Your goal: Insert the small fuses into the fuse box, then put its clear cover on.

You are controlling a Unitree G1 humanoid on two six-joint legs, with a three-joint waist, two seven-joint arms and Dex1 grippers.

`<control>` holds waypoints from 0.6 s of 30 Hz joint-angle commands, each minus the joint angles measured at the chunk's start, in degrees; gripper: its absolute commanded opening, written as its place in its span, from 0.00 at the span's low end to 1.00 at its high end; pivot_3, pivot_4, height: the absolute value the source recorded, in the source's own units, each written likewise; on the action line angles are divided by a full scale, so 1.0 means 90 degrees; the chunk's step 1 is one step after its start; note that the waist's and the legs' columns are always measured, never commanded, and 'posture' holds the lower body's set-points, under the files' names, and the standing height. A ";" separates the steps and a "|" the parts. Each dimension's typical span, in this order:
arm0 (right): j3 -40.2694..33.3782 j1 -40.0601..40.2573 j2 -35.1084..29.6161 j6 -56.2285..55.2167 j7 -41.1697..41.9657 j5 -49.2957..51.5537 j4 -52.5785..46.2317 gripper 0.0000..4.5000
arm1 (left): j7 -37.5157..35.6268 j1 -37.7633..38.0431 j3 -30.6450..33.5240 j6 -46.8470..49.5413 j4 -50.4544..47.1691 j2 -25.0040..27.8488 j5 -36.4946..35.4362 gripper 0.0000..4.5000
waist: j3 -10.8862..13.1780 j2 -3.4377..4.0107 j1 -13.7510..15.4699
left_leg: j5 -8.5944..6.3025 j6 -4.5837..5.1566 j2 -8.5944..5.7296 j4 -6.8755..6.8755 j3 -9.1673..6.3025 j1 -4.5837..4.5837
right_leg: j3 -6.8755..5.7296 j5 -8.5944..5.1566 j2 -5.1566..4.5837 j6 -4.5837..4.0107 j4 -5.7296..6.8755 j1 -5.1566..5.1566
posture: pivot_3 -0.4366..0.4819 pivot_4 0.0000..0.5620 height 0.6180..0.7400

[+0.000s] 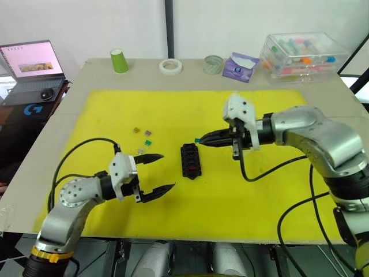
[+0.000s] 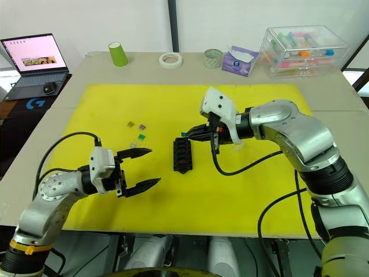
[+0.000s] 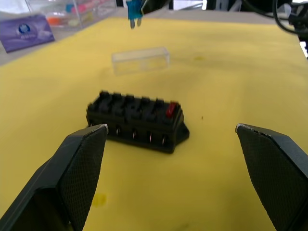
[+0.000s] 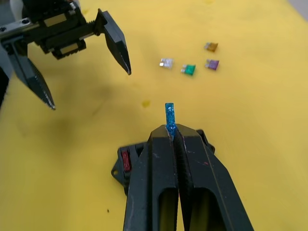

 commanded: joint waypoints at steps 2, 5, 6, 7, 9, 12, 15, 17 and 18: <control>0.0034 -0.0077 0.0065 -0.0435 0.0225 -0.0491 0.0116 0.00 | 0.0022 -0.0319 -0.0058 -0.0123 0.0131 -0.0137 -0.0070 0.99 | 0.0000 0.0000 0.0001 | 0.0000 0.0000 0.0000 0.0001 -0.0001 0.0000 | -0.0002 0.0000 0.0000 0.0000 0.0001 0.0001 | 0.48 0.27 1.00; 0.0146 0.0067 0.0059 -0.0390 0.0260 -0.0663 -0.0123 0.00 | -0.0146 -0.0368 -0.0305 -0.0238 0.0146 -0.0191 -0.0002 0.99 | 0.0000 0.0000 -0.0011 | 0.0000 0.0000 0.0000 -0.0002 -0.0001 0.0000 | -0.0003 0.0000 0.0001 0.0000 0.0000 -0.0002 | 0.48 0.27 1.00; 0.0152 0.0123 0.0055 -0.0318 0.0251 -0.0676 -0.0228 0.00 | -0.0172 -0.0354 -0.0347 -0.0285 0.0130 -0.0196 0.0027 0.99 | 0.0000 0.0000 -0.0011 | 0.0000 0.0000 0.0000 -0.0003 -0.0002 0.0000 | -0.0003 0.0000 0.0001 0.0000 0.0000 -0.0003 | 0.48 0.27 1.00; 0.0168 0.0173 0.0044 -0.0281 0.0256 -0.0717 -0.0294 0.00 | -0.0158 -0.0367 -0.0375 -0.0318 0.0183 -0.0209 0.0066 0.99 | 0.0000 0.0000 -0.0010 | 0.0000 0.0000 0.0000 -0.0004 -0.0002 0.0000 | -0.0003 0.0000 0.0001 0.0000 0.0000 -0.0003 | 0.48 0.27 1.00; 0.0238 0.0232 0.0039 -0.0345 0.0303 -0.0883 -0.0266 0.00 | -0.0122 -0.0487 -0.0402 -0.0431 0.0413 -0.0245 0.0162 0.99 | 0.0000 0.0000 -0.0005 | 0.0000 0.0000 0.0000 -0.0003 -0.0002 0.0000 | -0.0003 0.0000 0.0001 0.0000 0.0000 -0.0003 | 0.48 0.27 1.00; 0.0289 0.0317 0.0069 -0.0487 0.0335 -0.1087 -0.0246 0.00 | -0.0116 -0.0558 -0.0483 -0.0640 0.0630 -0.0292 0.0332 0.99 | 0.0000 0.0000 -0.0003 | 0.0001 -0.0001 0.0000 0.0000 -0.0002 0.0000 | -0.0003 0.0000 0.0002 0.0000 0.0004 -0.0002 | 0.48 0.27 1.00; 0.0276 0.0240 0.0238 -0.0427 0.0303 -0.1152 -0.0231 0.00 | -0.0052 -0.0625 -0.0608 -0.0899 0.0817 -0.0388 0.0552 0.99 | 0.0000 0.0000 -0.0004 | 0.0000 -0.0001 0.0000 -0.0001 -0.0002 0.0000 | -0.0004 0.0000 0.0002 0.0000 0.0002 -0.0002 | 0.48 0.27 1.00; 0.0329 0.0233 0.0305 -0.0434 0.0332 -0.1232 -0.0261 0.00 | -0.0109 -0.0635 -0.0649 -0.0925 0.0822 -0.0412 0.0521 0.99 | 0.0000 0.0000 -0.0004 | 0.0000 -0.0001 0.0000 0.0000 -0.0002 0.0000 | -0.0004 0.0000 0.0002 0.0000 0.0002 -0.0002 | 0.48 0.27 1.00; 0.0386 0.0245 0.0320 -0.0495 0.0351 -0.1324 -0.0257 0.00 | -0.0139 -0.0647 -0.0665 -0.0926 0.0811 -0.0415 0.0507 0.99 | 0.0000 0.0000 -0.0005 | 0.0000 -0.0001 0.0000 0.0000 -0.0002 0.0000 | -0.0004 0.0000 0.0002 0.0000 0.0002 -0.0002 | 0.48 0.27 1.00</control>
